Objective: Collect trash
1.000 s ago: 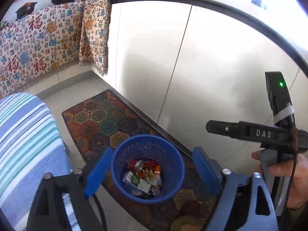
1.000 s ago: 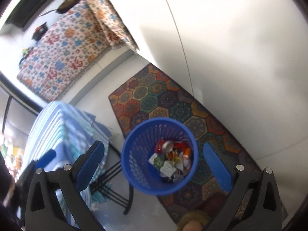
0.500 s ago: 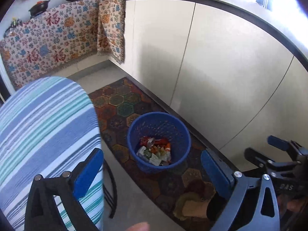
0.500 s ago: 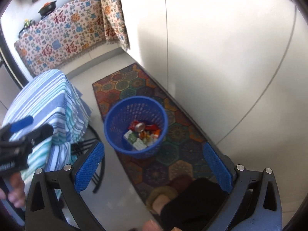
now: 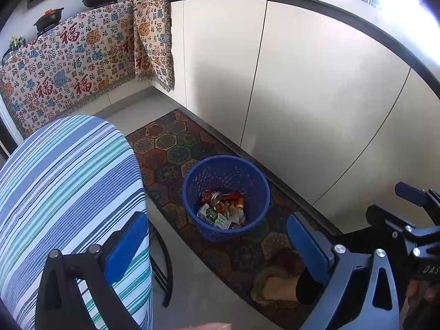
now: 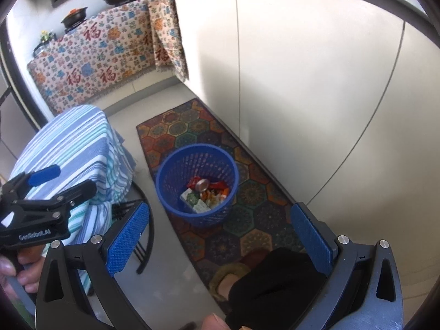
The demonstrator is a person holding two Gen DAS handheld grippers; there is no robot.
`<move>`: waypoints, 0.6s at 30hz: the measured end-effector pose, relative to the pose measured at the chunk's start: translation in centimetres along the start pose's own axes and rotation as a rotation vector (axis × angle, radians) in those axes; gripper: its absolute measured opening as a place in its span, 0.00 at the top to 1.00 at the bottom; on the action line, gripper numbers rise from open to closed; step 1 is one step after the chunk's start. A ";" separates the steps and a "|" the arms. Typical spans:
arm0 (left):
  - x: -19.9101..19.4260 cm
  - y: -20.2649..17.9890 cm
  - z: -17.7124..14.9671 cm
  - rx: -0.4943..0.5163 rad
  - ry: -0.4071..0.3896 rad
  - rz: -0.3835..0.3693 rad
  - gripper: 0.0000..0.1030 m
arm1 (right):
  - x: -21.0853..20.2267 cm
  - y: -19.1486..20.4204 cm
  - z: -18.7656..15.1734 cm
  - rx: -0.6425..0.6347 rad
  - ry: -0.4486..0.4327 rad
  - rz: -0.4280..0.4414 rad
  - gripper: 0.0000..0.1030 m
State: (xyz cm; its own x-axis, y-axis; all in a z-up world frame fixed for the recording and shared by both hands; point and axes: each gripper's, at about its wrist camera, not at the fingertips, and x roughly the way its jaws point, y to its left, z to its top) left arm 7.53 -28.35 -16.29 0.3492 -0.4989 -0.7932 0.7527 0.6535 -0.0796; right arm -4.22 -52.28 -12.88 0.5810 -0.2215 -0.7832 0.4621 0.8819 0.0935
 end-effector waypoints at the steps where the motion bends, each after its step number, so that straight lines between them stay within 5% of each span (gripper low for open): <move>1: 0.0 0.0 0.0 -0.001 -0.001 0.001 0.00 | 0.0 0.2 -0.1 -0.005 0.002 0.000 0.00; 18: -0.1 -0.5 0.1 0.013 0.002 0.035 0.00 | 0.1 0.7 -0.5 -0.010 0.025 0.032 0.00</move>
State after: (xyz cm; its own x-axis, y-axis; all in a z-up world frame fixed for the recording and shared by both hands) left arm 7.17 -28.72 -16.13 0.3742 -0.4749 -0.7965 0.7475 0.6628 -0.0440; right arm -4.17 -51.47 -13.15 0.5786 -0.1825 -0.7950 0.4367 0.8925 0.1130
